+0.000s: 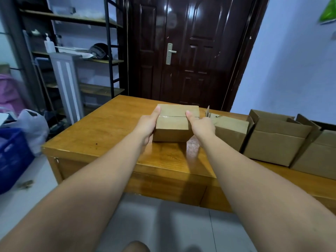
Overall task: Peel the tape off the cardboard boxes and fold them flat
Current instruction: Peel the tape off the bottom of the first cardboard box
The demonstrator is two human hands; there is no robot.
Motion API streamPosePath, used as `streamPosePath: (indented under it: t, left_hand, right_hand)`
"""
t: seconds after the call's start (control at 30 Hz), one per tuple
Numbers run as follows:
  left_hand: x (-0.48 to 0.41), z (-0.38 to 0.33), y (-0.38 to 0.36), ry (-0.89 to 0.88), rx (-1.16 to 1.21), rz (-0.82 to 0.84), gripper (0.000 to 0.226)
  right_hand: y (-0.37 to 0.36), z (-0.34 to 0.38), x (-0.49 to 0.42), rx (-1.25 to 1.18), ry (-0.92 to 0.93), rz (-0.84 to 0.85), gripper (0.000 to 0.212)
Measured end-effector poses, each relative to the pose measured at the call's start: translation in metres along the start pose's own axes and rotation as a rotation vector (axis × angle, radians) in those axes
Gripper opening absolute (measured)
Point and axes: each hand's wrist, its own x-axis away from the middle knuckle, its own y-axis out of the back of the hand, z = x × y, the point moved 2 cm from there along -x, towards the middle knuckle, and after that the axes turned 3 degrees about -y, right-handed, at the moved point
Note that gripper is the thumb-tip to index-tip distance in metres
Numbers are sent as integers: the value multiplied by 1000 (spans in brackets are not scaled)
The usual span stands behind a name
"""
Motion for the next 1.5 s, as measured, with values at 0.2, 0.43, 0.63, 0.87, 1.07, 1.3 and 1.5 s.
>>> streamPosePath:
  t: [0.2, 0.43, 0.63, 0.87, 1.07, 1.3, 1.5]
  left_hand:
    - [-9, -10, -2, -97, -347, -152, 33]
    - [-4, 0, 3, -95, -291, -175, 41]
    - [0, -11, 2, -140, -145, -119, 43]
    - [6, -24, -8, 63, -116, -88, 31]
    - [3, -18, 0, 175, -12, -63, 20]
    - [-8, -19, 2, 218, -74, -78, 22]
    - [-17, -18, 8, 327, -56, -5, 27]
  right_hand:
    - [2, -8, -1, -57, 17, -25, 61]
    - [4, -16, 7, -154, -38, 22, 66]
    - [10, -11, 5, -214, -33, 33, 70]
    - [10, -5, 3, -379, -177, 167, 63]
    - [7, 5, 1, -265, -186, 135, 72]
    - [1, 7, -13, -161, -156, 95, 68]
    - [2, 13, -21, -78, -115, 87, 59]
